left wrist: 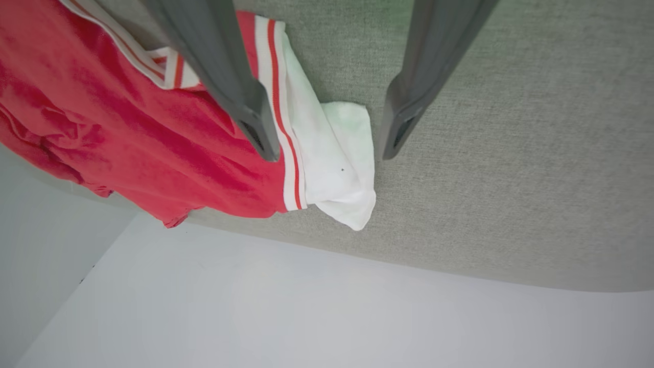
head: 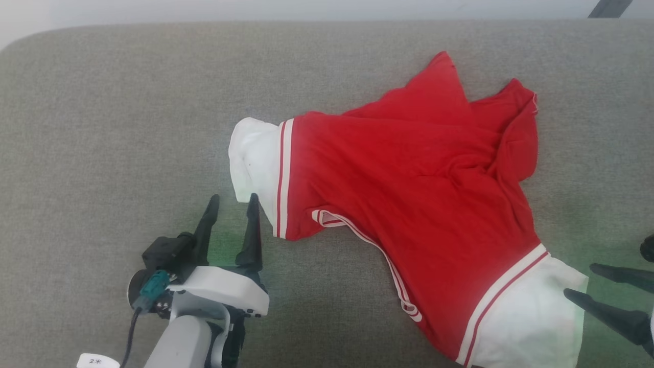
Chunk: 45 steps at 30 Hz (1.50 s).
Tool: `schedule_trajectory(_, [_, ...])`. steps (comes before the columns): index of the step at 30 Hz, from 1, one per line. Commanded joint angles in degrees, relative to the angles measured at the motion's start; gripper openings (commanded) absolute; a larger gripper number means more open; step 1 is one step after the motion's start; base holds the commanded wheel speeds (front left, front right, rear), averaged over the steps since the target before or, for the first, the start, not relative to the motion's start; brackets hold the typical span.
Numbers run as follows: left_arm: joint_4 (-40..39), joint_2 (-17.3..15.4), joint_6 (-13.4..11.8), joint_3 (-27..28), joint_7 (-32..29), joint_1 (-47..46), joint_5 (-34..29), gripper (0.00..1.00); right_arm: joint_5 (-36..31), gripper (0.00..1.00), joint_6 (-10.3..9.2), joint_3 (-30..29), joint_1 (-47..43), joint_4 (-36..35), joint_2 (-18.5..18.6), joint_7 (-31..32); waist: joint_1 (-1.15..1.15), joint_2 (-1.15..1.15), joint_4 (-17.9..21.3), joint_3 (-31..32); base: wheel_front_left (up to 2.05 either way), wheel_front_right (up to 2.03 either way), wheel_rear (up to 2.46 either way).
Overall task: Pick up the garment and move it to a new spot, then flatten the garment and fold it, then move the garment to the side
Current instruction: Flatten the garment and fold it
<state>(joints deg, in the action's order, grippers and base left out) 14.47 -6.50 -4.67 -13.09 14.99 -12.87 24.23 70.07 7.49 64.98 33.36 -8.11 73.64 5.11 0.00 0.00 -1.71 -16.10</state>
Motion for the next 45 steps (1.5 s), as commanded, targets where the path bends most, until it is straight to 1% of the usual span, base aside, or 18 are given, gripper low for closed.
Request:
schedule_trajectory(1, [0.3, 0.5, 0.5, 0.2, 0.3, -0.7, -0.7, 1.00, 0.1, 1.00, 0.00, 0.2, -0.4, 1.4, -1.1, 0.8, 0.00, 0.00, -0.3, -0.6, 0.00, 0.00, 0.00])
schedule_trajectory(4, [0.9, 0.9, 1.0, 0.2, 0.3, -1.4, -1.2, 1.00, -0.9, 1.00, -0.01, 0.7, -0.1, 4.3, -2.6, 2.7, 0.00, 0.00, -0.8, -1.3, 0.00, 0.00, 0.00])
schedule_trajectory(11, [1.5, 1.6, 1.5, 1.5, 0.3, -1.4, -2.1, 1.00, -2.0, 1.00, 0.00, 1.0, 0.0, 11.3, -6.8, 4.5, 0.00, 0.00, -1.9, -2.1, 0.00, 0.00, 0.00])
schedule_trajectory(12, [1.6, 1.7, 1.7, 1.7, 0.3, -1.2, -2.1, 1.00, -2.0, 0.91, 0.00, 1.3, -0.2, 11.4, -7.3, 4.9, 0.00, 0.00, -1.9, -2.2, 0.00, 0.00, 0.00])
schedule_trajectory(13, [1.6, 1.9, 1.8, 1.9, 0.3, -1.1, -2.3, 1.00, -2.0, 0.45, 0.00, 1.7, -0.3, 11.4, -7.7, 5.3, 0.00, 0.00, -1.9, -2.2, 0.00, 0.00, 0.00])
schedule_trajectory(14, [1.6, 2.0, 1.8, 2.1, 0.3, -1.0, -2.4, 1.00, -1.5, 0.24, 0.01, 1.7, -0.4, 11.5, -8.1, 5.4, 0.00, 0.00, -1.9, -2.3, 0.00, 0.00, 0.00])
schedule_trajectory(15, [1.6, 2.0, 1.8, 2.1, 0.3, -1.0, -2.4, 1.00, -1.5, 0.24, 0.01, 1.7, -0.4, 11.5, -8.1, 5.4, 0.00, 0.00, -1.9, -2.3, 0.00, 0.00, 0.00])
schedule_trajectory(16, [1.6, 2.1, 1.9, 2.2, 0.3, -0.9, -2.4, 1.00, -1.4, 0.02, 0.01, 1.8, -0.4, 11.5, -8.3, 5.5, 0.00, 0.00, -1.8, -2.3, 0.00, 0.00, 0.00])
schedule_trajectory(17, [1.6, 2.2, 2.0, 2.4, 0.3, -0.8, -2.3, 1.00, -1.5, 0.00, 0.01, 1.8, -0.3, 11.5, -8.5, 5.4, 0.00, 0.00, -1.7, -2.4, 0.00, 0.00, 0.00])
schedule_trajectory(21, [1.8, 2.4, 2.3, 2.9, 0.3, -1.1, -2.7, 1.00, -1.5, 0.00, -0.02, 0.7, 0.6, 12.4, -8.0, 3.5, 0.00, 0.00, -0.9, -2.5, 0.00, 0.00, 0.00])
schedule_trajectory(25, [2.1, 2.5, 2.6, 3.2, 0.3, -2.1, -3.3, 1.00, -0.9, 0.00, -0.05, -0.9, 1.8, 14.5, -6.5, 1.5, 0.00, 0.00, -0.2, -2.8, 0.00, 0.00, 0.00])
schedule_trajectory(30, [2.2, 2.7, 3.5, 3.1, 0.3, -3.0, -3.0, 1.00, 0.2, 0.00, -0.04, -3.7, 3.7, 21.1, -4.7, -0.9, 0.00, 0.00, -0.1, -3.6, 0.00, 0.00, 0.00])
schedule_trajectory(33, [2.1, 2.7, 4.0, 2.8, 0.3, -3.9, -3.4, 1.00, 1.3, 0.00, -0.05, -5.5, 5.6, 26.3, -4.3, -1.7, 0.00, 0.00, -0.5, -3.9, 0.00, 0.00, 0.00])
schedule_trajectory(34, [2.0, 2.6, 4.0, 2.7, 0.3, -4.2, -3.6, 1.00, 1.5, 0.00, -0.05, -6.0, 6.4, 28.2, -4.5, -2.1, 0.00, 0.00, -0.7, -4.0, 0.00, 0.00, 0.00])
schedule_trajectory(35, [2.2, 2.4, 4.2, 2.4, 0.3, -4.2, -3.9, 1.00, 1.9, 0.00, -0.04, -7.0, 7.6, 32.1, -5.8, -2.5, 0.00, 0.00, -1.1, -4.0, 0.00, 0.00, 0.00])
schedule_trajectory(38, [2.4, 2.0, 4.4, 1.8, 0.3, -4.4, -4.4, 1.00, 1.7, 0.00, -0.05, -8.2, 9.9, 37.3, -7.6, -2.8, 0.00, 0.00, -1.6, -4.0, 0.00, 0.00, 0.00])
schedule_trajectory(42, [2.4, 1.3, 5.2, 0.1, -0.6, -4.6, -5.6, 1.00, 0.2, 0.00, -0.04, -8.8, 12.3, 43.0, -10.5, -4.6, 0.00, 0.00, -2.3, -3.7, 0.00, 0.00, 0.00])
schedule_trajectory(45, [2.3, 0.2, 5.9, -1.1, -1.3, -4.8, -6.3, 1.00, -0.3, 0.00, -0.04, -8.8, 13.2, 45.4, -12.9, -6.9, 0.00, 0.00, -2.3, -3.0, 0.00, 0.00, 0.00])
